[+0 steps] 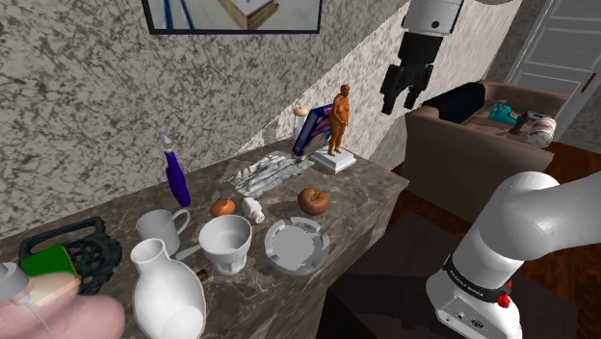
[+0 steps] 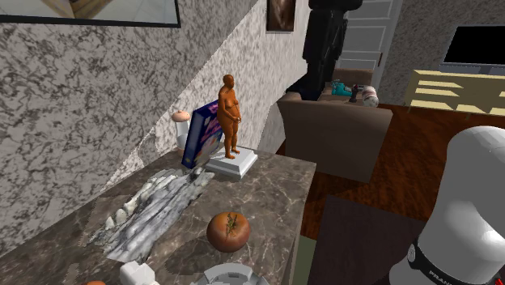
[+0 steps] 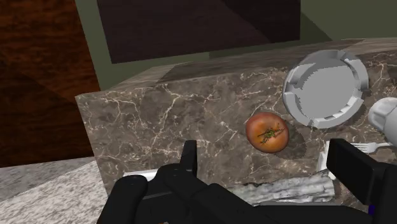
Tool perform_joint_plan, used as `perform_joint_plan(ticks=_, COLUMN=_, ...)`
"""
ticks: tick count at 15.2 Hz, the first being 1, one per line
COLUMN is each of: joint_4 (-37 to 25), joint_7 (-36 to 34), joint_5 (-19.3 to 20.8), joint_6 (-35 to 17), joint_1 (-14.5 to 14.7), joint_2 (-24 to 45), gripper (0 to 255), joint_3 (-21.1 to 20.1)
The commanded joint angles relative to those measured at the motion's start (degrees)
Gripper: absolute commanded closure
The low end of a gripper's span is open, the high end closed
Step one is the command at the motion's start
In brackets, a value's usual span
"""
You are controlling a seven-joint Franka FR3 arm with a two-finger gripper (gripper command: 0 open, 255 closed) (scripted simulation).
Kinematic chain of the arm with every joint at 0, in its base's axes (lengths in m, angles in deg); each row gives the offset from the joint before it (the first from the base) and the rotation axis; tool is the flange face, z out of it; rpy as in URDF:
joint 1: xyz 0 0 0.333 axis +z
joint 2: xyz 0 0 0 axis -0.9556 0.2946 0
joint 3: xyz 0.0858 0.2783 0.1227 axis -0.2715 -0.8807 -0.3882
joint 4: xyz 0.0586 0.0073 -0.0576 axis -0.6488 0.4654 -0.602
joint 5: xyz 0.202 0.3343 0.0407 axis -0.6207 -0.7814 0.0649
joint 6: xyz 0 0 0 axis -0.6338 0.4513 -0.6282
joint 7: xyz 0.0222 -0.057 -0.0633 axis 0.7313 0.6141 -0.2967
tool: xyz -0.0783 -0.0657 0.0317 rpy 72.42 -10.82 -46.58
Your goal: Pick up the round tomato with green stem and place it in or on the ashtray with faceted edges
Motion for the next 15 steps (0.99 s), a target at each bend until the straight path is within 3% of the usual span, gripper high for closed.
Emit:
perform_joint_plan(ticks=1, joint_4=0.0, joint_7=0.0, joint_5=0.0, joint_6=0.0, joint_1=0.0, joint_2=0.0, gripper=0, joint_3=0.0)
perform_joint_plan(ticks=9, joint_4=-1.3, joint_7=25.5, joint_5=-2.0, joint_6=-8.3, joint_1=6.4, joint_2=16.9, gripper=0, joint_3=11.3)
perform_joint_plan(ticks=15, joint_4=-7.1, joint_7=45.0, joint_5=-6.6, joint_6=-10.7, joint_1=10.9, joint_2=32.6, gripper=0, joint_3=16.4)
